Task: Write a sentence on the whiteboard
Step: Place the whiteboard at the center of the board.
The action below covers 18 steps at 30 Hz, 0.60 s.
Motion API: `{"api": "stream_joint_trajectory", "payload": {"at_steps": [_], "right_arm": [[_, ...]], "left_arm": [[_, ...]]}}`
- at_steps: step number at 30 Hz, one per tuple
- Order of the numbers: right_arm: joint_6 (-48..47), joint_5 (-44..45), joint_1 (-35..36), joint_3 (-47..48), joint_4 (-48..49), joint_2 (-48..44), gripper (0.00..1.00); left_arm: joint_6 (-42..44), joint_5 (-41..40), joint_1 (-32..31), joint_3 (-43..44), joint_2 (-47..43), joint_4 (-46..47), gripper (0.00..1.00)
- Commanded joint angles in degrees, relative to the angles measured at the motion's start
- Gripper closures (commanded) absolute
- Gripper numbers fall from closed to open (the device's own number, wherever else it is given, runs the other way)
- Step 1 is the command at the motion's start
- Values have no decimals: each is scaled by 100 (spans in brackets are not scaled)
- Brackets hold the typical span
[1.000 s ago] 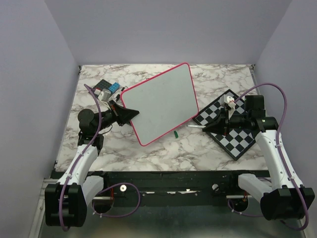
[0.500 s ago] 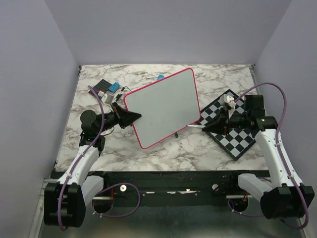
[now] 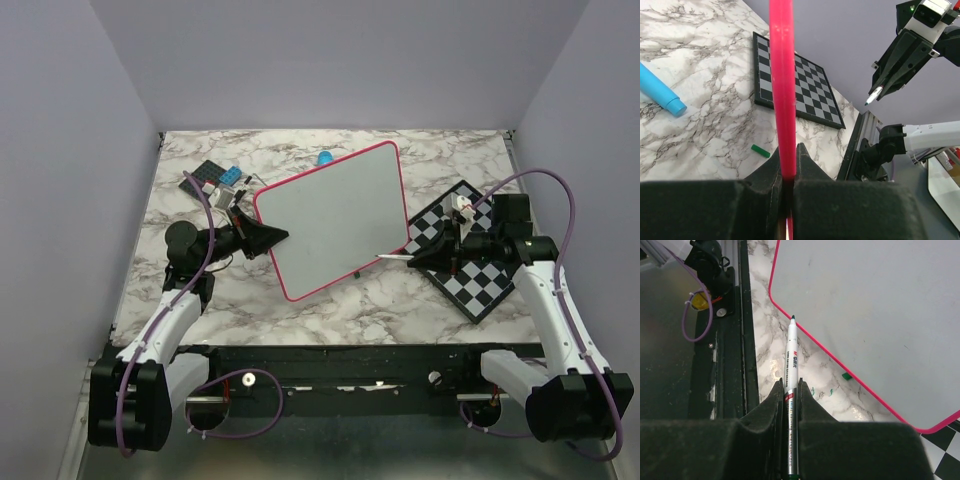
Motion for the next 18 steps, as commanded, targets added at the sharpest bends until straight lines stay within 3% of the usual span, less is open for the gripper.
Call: {"api": "stream_joint_trajectory", "payload": {"at_steps": [1, 10, 18], "right_arm": [[-96, -221, -27, 18, 41, -49, 100], [36, -256, -27, -9, 146, -172, 100], [36, -239, -27, 18, 137, -198, 99]], "left_arm": [[-79, 188, -46, 131, -109, 961, 100], [-115, 320, -63, 210, 119, 1083, 100], [-580, 496, -81, 368, 681, 1743, 100]]}}
